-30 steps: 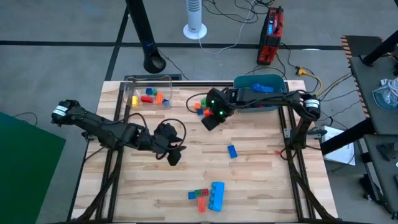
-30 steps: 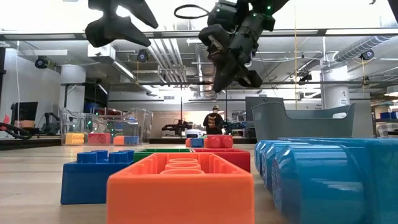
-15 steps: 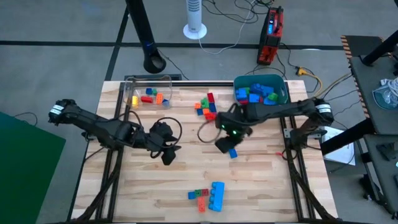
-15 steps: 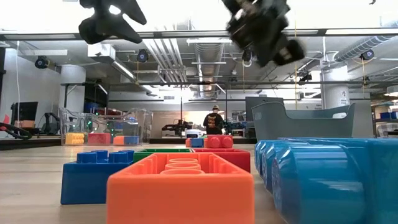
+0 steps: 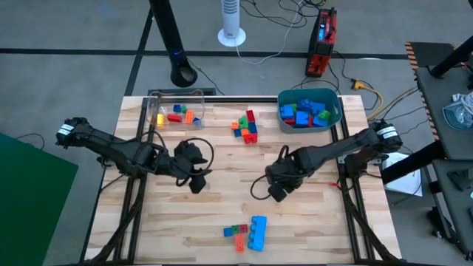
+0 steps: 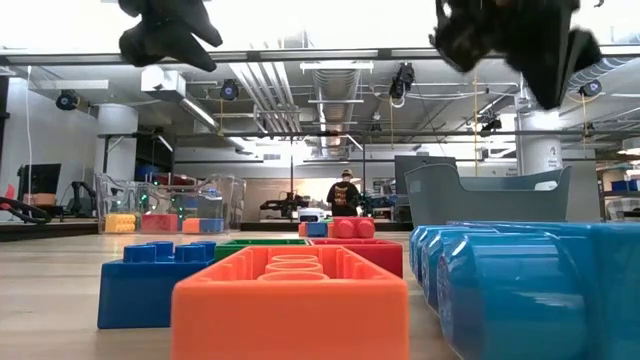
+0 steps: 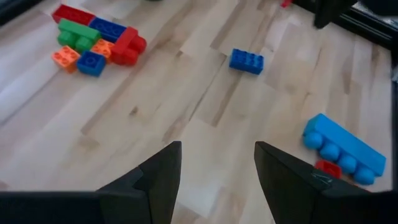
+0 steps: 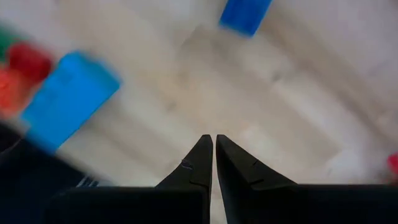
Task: Sort blocks by size
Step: Put the small blue game piece into the transparent bin, then put the big red game piece into the blue bin
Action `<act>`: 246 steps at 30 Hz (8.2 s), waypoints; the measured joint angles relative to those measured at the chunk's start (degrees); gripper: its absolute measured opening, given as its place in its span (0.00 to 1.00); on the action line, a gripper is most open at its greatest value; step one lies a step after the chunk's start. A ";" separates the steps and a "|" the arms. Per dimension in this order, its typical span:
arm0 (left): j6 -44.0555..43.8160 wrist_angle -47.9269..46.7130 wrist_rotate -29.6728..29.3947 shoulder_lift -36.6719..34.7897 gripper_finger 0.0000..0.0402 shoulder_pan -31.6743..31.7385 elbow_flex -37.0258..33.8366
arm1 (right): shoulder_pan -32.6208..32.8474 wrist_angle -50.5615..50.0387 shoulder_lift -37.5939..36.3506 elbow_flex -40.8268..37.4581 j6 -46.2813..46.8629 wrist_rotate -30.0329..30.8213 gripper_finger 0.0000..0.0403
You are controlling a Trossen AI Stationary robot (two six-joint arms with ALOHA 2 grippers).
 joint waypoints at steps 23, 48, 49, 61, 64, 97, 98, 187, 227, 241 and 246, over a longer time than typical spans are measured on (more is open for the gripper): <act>-0.35 0.16 -1.96 -0.07 0.47 0.33 0.00 | -7.61 23.39 0.31 -17.41 -0.21 1.96 0.58; 11.05 5.57 1.94 -3.50 0.47 0.74 0.18 | -9.49 30.83 5.46 -17.31 -10.32 3.27 0.32; 13.35 5.86 3.15 -4.20 0.47 0.74 0.62 | -10.04 31.80 4.12 -16.18 -12.33 0.80 0.32; 38.53 2.79 10.57 -2.74 0.47 0.68 16.79 | -12.76 40.82 -0.63 9.60 -34.12 -18.35 0.32; 41.32 1.32 10.65 0.01 0.47 0.66 20.97 | -12.68 40.08 1.31 13.89 -35.32 -24.32 0.32; 58.27 2.76 14.96 11.63 0.56 0.09 28.30 | -12.87 39.01 5.07 22.04 -35.90 -29.78 0.32; 58.27 2.78 15.06 11.73 0.55 0.11 28.30 | -12.87 39.02 5.07 22.04 -35.91 -29.76 0.32; 12.31 -43.71 0.08 12.68 0.27 62.18 19.67 | -36.74 24.12 4.85 21.54 -46.81 -4.51 0.57; -22.11 -28.62 -20.53 0.43 0.45 -16.38 19.56 | -28.45 14.74 13.48 21.28 -26.06 -7.42 0.54; -19.01 -29.63 -24.34 1.34 0.45 -20.06 19.50 | -11.77 -2.51 12.68 21.28 -57.50 15.39 0.54; -18.18 -29.66 -24.56 1.33 0.45 -20.06 19.50 | -16.91 8.05 15.74 21.00 -72.11 15.06 0.54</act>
